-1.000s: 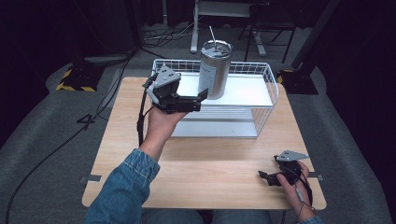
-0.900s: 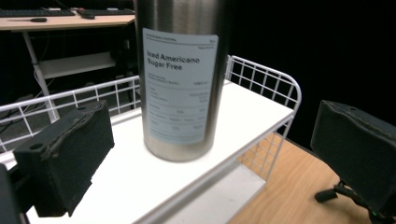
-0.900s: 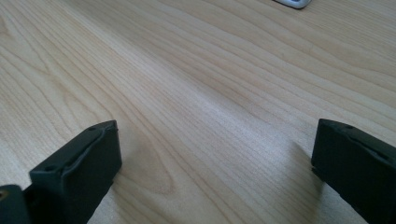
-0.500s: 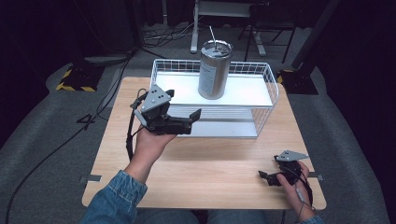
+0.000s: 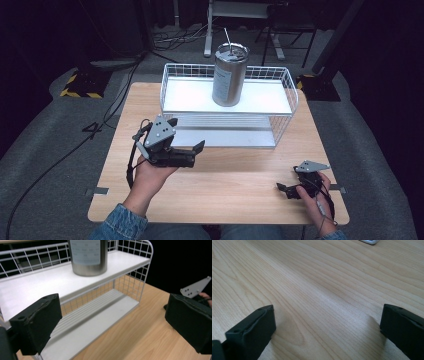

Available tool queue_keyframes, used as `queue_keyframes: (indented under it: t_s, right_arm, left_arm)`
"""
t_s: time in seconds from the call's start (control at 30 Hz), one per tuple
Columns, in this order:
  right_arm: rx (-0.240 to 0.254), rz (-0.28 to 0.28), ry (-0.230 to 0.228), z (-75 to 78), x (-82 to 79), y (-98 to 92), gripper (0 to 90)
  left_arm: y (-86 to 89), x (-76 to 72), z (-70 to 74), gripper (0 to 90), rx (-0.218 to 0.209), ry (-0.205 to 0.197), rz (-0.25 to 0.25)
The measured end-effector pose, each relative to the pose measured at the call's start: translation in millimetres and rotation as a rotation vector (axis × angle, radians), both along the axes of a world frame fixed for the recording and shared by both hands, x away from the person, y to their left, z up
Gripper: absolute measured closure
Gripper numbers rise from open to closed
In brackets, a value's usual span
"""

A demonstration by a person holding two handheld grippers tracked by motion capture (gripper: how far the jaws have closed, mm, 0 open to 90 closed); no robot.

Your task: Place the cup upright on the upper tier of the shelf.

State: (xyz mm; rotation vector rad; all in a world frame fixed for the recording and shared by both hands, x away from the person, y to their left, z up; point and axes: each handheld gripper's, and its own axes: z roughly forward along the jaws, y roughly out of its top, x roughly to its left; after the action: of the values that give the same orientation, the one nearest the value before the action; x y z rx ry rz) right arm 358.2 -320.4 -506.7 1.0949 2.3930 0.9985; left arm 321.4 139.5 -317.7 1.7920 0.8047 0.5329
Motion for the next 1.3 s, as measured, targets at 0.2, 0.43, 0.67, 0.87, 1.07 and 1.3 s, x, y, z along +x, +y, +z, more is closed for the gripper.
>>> queue_keyframes:
  t_s: [0.2, 0.43, 0.67, 0.87, 1.07, 1.3]
  right_arm:
    - [0.001, -0.001, 0.0, 0.0, 0.0, 0.1, 0.4]
    - [0.0, -0.001, 0.0, 0.0, 0.0, 0.1, 0.3]
    - [-0.002, -0.002, -0.002, -0.1, -0.1, 0.2, 0.2]
    - [-0.002, -0.003, -0.002, -0.1, -0.1, 0.3, 0.2]
    - [-0.002, -0.003, -0.002, -0.1, -0.1, 0.3, 0.1]
    - [-0.002, -0.003, -0.002, -0.1, -0.1, 0.3, 0.2]
  left_arm:
    - [11.1, -6.8, -22.3, 2.2, -0.018, 0.02, 0.002]
    - [25.2, -12.6, -41.4, 3.7, -0.012, 0.025, 0.002]
    - [44.0, -16.2, -63.9, 3.6, -0.026, 0.035, 0.002]
    - [53.2, -17.4, -81.6, 3.0, -0.02, 0.064, 0.005]
    - [58.2, -14.3, -107.6, 1.7, 0.009, 0.121, 0.027]
    - [61.7, -12.1, -129.8, 1.4, 0.02, 0.157, 0.057]
